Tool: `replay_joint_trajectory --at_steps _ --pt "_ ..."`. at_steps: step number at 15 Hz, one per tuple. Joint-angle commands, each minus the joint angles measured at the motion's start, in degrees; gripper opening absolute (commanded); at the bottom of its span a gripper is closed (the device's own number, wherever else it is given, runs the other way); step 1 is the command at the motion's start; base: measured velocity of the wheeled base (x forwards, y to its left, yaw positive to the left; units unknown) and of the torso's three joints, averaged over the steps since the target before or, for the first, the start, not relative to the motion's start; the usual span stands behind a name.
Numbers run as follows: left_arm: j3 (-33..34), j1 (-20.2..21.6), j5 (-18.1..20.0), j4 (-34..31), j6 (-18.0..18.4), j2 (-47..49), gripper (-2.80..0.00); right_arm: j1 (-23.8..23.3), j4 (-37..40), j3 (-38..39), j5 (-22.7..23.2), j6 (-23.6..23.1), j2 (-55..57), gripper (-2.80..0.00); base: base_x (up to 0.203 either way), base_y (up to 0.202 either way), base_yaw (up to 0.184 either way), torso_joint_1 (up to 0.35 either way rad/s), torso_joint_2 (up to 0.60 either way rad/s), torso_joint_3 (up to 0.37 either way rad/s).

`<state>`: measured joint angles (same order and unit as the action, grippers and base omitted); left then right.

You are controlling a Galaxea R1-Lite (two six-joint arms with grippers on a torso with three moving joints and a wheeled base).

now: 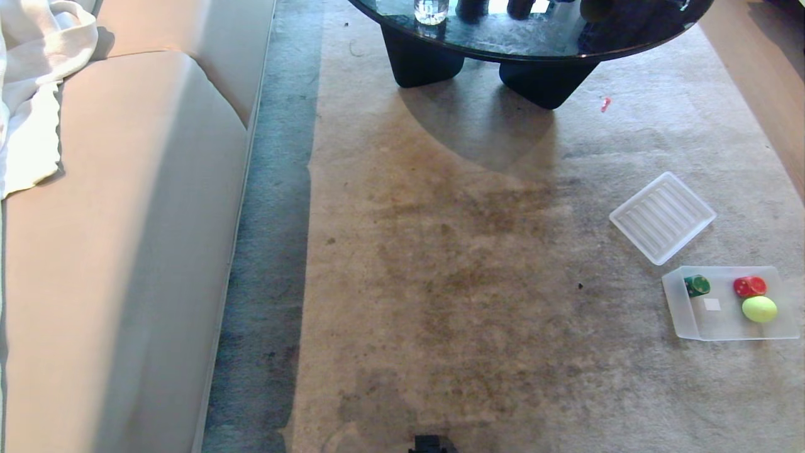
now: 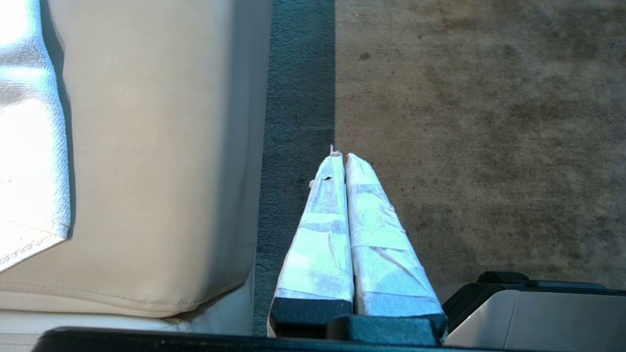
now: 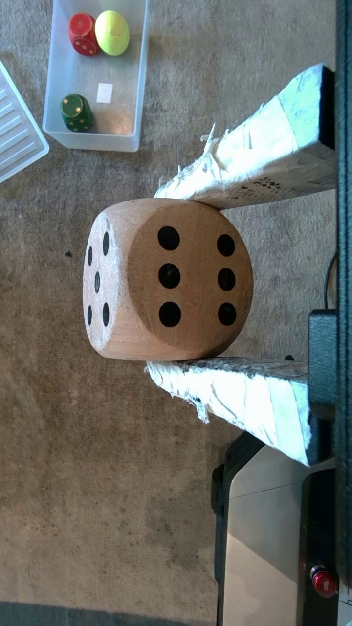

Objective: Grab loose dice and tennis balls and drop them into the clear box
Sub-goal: Put the toys in the box

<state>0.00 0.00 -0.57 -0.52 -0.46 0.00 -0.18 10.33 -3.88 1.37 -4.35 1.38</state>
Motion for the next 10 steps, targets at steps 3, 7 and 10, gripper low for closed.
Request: replay_joint_trajectory --at_steps 3,7,10 --pt "0.0 0.0 0.0 0.0 0.0 0.0 -2.8 0.0 0.0 0.0 0.0 0.0 0.2 -2.8 0.0 0.0 0.0 0.0 0.0 0.0" --pt "0.0 0.0 0.0 0.0 0.0 0.0 -2.8 0.0 0.0 0.0 0.0 0.0 0.2 -2.8 0.0 0.0 0.0 0.0 0.0 0.0" --pt "0.0 0.0 0.0 0.0 0.1 0.0 -2.8 0.0 0.0 0.1 0.0 0.0 0.2 -2.8 0.0 0.0 0.0 0.0 0.0 0.0"
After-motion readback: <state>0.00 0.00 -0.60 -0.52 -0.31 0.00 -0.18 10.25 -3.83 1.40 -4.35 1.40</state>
